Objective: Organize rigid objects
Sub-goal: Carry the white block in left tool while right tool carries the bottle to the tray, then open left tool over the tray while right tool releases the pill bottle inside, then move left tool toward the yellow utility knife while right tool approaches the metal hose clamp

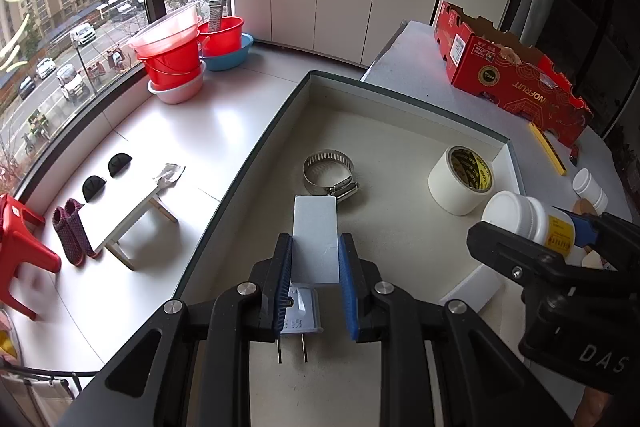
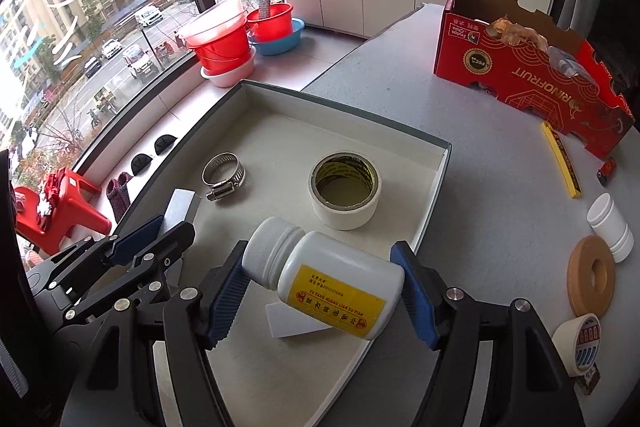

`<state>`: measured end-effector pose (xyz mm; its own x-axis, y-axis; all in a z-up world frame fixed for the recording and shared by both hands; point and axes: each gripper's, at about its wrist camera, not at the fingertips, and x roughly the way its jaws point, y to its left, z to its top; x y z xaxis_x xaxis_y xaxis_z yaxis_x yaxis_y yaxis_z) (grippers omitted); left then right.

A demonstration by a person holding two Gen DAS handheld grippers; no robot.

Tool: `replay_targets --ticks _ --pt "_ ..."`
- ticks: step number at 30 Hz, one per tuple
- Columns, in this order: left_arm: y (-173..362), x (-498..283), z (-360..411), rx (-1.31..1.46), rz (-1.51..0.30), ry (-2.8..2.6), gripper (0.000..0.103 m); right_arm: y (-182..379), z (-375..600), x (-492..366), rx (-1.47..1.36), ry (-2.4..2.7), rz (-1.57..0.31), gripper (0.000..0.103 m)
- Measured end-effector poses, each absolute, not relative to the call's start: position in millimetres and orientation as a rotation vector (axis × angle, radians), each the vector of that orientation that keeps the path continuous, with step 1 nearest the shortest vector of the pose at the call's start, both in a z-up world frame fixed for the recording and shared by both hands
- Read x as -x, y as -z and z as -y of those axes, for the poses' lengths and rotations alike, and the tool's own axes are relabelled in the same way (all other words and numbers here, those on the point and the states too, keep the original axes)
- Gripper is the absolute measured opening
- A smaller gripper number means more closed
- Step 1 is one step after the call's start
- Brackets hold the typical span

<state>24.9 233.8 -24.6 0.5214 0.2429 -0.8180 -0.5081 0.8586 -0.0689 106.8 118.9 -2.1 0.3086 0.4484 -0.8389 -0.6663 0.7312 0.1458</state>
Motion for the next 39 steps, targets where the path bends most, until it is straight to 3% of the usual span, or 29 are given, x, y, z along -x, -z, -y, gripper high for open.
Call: replay_targets --ticks 7,9,10,11,12,15,16,21,23,39 --pt "25 -25 -230 0.3 -0.917 -0.456 0.028 5 -120 -107 0.229 -0.769 -1.036 0.071" --pt "24 -25 -229 0.305 -0.916 -0.448 0.054 5 -119 -108 0.221 -0.774 -1.039 0.071" --pt "24 -24 -229 0.308 -0.912 -0.454 0.077 4 -118 -108 0.219 -0.775 -1.036 0.072" --pt "23 -22 -229 0.311 -0.897 -0.459 0.083 3 -117 -107 0.217 -0.777 -1.034 0.079" --pt "22 -21 -228 0.313 -0.889 -0.457 0.083 1 -116 -107 0.212 -0.777 -1.027 0.093" --pt "22 -21 -227 0.319 -0.909 -0.456 0.091 -5 -111 -105 0.198 -0.782 -0.996 0.097" --pt "22 -21 -228 0.323 -0.911 -0.458 0.101 -6 -111 -105 0.201 -0.784 -0.998 0.097" --pt "15 -11 -230 0.361 -0.872 -0.463 0.103 -11 -102 -102 0.168 -0.793 -1.025 0.097" --pt "13 -6 -231 0.376 -0.866 -0.469 0.103 -13 -97 -101 0.137 -0.806 -1.03 0.102" --pt "-3 10 -205 0.319 -0.881 -0.471 0.103 -34 -67 -78 0.01 -0.856 -1.016 0.102"
